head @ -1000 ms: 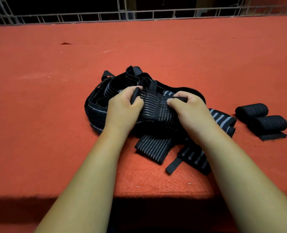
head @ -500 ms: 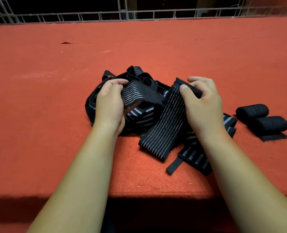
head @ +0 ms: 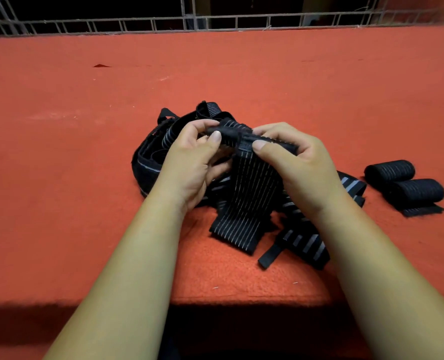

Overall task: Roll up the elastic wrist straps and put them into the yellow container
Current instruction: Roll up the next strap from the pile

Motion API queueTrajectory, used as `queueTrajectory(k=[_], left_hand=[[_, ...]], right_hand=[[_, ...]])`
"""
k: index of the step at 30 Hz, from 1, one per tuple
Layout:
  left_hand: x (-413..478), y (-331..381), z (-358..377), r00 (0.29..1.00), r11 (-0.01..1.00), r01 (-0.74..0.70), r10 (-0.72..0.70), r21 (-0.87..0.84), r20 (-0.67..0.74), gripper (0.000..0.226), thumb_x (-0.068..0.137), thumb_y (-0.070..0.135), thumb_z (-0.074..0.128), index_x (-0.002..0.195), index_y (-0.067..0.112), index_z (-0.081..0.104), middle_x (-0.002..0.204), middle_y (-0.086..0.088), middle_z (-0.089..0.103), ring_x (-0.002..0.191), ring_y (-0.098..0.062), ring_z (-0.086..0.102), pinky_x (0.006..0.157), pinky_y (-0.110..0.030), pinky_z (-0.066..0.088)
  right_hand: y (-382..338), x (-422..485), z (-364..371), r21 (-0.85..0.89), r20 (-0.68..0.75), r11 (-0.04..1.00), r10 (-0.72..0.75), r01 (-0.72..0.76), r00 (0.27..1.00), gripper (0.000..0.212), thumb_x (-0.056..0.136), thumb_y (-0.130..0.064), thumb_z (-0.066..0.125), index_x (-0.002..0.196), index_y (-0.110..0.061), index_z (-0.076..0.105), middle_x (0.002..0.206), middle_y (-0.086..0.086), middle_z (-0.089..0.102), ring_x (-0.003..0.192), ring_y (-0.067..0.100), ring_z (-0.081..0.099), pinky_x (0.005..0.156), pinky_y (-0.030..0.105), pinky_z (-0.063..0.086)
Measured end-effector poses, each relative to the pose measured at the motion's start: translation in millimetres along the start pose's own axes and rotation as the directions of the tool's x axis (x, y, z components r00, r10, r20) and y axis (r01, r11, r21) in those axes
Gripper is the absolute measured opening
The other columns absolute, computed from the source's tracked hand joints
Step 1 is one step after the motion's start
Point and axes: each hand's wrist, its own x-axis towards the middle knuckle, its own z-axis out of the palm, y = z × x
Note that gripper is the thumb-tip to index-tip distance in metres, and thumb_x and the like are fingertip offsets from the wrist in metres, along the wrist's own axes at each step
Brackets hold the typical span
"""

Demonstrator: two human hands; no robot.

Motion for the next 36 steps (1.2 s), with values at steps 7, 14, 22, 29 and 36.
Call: queueTrajectory(k=[7,14,22,29,36], left_hand=[[3.3,-6.8,-10.0,0.971,0.91,-0.193,0.231,0.366,-0.061,0.022,0.094,0.01,0.082,0.111,0.024,0.076,0.113,-0.008,0.076,0.095,-0.015,0.071,0.091,-0.035,0.061],[1.3,-1.7,-2.8,0.951,0.88,-0.298,0.308,0.371,0.032,0.031,0.093,0.002,0.081,0.118,0.019,0.08,0.11,-0.003,0.082,0.108,-0.019,0.077,0.1,-0.036,0.061],[1.8,-5.6,7.4,0.959,0.923,-0.282,0.282,0.261,0.036,0.018,0.097,-0.004,0.073,0.112,0.004,0.079,0.104,-0.003,0.084,0.101,-0.014,0.079,0.088,-0.025,0.06],[2.7,-9.8,9.4,0.966,0.941,-0.259,0.251,0.217,0.065,0.02,0.101,0.0,0.07,0.116,0.008,0.079,0.113,-0.011,0.082,0.113,-0.028,0.077,0.102,-0.042,0.061],[1.2,-10.3,9.8,0.967,0.939,-0.252,0.235,0.236,0.095,0.023,0.105,0.0,0.064,0.115,0.013,0.08,0.115,-0.01,0.081,0.115,-0.029,0.076,0.104,-0.044,0.061]], right_hand=[[9.1,1.0,-3.6,-0.015,0.065,1.0,0.025,-0.024,0.998,0.009,0.103,-0.025,0.072,0.098,-0.023,0.079,0.114,-0.007,0.074,0.103,0.006,0.069,0.092,0.025,0.051],[12.7,1.8,-0.9,-0.153,0.05,0.988,0.021,-0.013,0.999,0.008,0.103,-0.031,0.075,0.1,-0.026,0.08,0.107,-0.008,0.075,0.1,0.007,0.071,0.089,0.027,0.052],[23.0,8.3,-3.2,-0.045,-0.139,0.995,0.085,-0.092,0.987,0.014,0.094,-0.032,0.085,0.092,-0.018,0.084,0.107,-0.004,0.077,0.101,0.014,0.075,0.09,0.035,0.058],[19.4,10.5,-9.6,-0.06,-0.137,0.99,0.119,-0.128,0.983,0.016,0.093,-0.03,0.086,0.087,-0.015,0.082,0.098,0.002,0.073,0.089,0.014,0.073,0.08,0.033,0.054],[18.1,9.6,-13.0,-0.059,-0.103,0.987,0.143,-0.15,0.984,0.014,0.093,-0.027,0.085,0.096,-0.013,0.084,0.107,-0.002,0.076,0.093,0.01,0.075,0.079,0.022,0.056]])
